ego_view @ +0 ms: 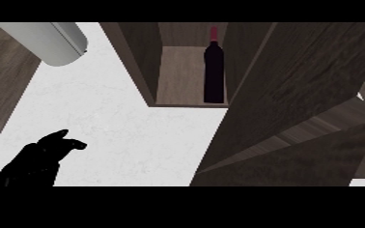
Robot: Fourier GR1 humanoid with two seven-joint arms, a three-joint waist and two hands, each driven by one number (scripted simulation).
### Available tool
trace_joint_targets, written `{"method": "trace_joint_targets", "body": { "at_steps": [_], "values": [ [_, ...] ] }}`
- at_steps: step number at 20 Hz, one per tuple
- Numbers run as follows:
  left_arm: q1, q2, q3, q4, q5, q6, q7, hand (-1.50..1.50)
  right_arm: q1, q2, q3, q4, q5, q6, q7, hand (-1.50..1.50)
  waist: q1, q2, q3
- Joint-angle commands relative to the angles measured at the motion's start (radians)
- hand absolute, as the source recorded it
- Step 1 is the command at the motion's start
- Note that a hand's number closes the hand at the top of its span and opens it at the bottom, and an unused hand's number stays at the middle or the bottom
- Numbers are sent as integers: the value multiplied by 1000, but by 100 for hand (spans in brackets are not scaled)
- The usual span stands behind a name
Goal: Pick up the wine, place it into the cabinet and close the cabinet
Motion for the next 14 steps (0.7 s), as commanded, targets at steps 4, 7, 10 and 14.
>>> {"method": "trace_joint_targets", "body": {
  "at_steps": [4,7,10,14],
  "values": [
    [172,134,164,14,112,-163,-59,-150,-132,15,282,-21,157,-200,122,150,9,-6,-2],
    [211,153,174,52,106,-196,-72,-150,-239,15,353,97,197,-321,58,150,27,-8,-3],
    [220,187,238,88,158,-270,-65,-150,-297,14,414,144,239,-432,22,150,19,-7,-3],
    [293,229,277,116,144,-355,-109,-150,-409,11,338,162,255,-546,19,150,34,-7,-4]
  ]
}}
